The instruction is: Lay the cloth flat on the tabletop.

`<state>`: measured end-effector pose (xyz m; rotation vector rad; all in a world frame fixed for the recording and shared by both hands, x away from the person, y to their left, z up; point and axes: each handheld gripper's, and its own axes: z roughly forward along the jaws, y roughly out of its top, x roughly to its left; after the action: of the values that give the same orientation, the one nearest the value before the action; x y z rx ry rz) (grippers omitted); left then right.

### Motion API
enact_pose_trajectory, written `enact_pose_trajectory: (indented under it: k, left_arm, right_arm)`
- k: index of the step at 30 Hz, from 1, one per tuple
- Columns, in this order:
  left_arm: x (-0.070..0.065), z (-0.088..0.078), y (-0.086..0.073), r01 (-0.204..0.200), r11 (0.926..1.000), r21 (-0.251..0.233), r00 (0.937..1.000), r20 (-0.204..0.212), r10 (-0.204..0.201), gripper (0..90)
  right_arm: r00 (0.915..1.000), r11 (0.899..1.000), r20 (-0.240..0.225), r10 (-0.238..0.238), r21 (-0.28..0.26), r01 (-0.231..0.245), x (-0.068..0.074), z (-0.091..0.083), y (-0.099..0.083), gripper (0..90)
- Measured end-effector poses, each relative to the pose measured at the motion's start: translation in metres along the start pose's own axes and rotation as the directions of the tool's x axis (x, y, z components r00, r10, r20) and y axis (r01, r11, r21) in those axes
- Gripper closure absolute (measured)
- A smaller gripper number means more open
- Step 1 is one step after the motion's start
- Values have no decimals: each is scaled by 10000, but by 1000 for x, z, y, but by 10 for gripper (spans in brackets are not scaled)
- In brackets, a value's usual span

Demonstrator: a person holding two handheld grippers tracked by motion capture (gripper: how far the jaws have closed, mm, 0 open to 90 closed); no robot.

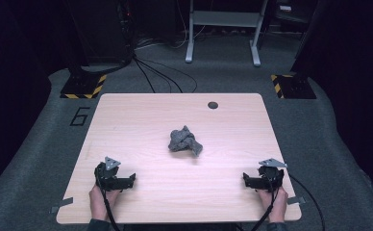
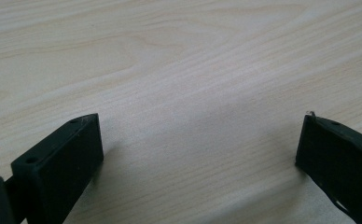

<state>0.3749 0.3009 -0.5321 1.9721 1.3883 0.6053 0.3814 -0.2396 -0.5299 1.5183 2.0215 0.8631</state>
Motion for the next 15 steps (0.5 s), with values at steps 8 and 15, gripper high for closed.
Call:
enact_pose_trajectory:
  k: [8, 15]
  left_arm:
    - [0, 0, 0, -56, 10000, 29, 10000, -14, 56, 4]
    - [0, 0, 0, 18, 10000, 5, 10000, -26, -18, 2]
  right_arm:
    - [10000, 10000, 45, -25, 36, 25, 0, 0, 0, 0]
    - [10000, 9999, -9, -19, 111, 19, 0, 0, 1, 2]
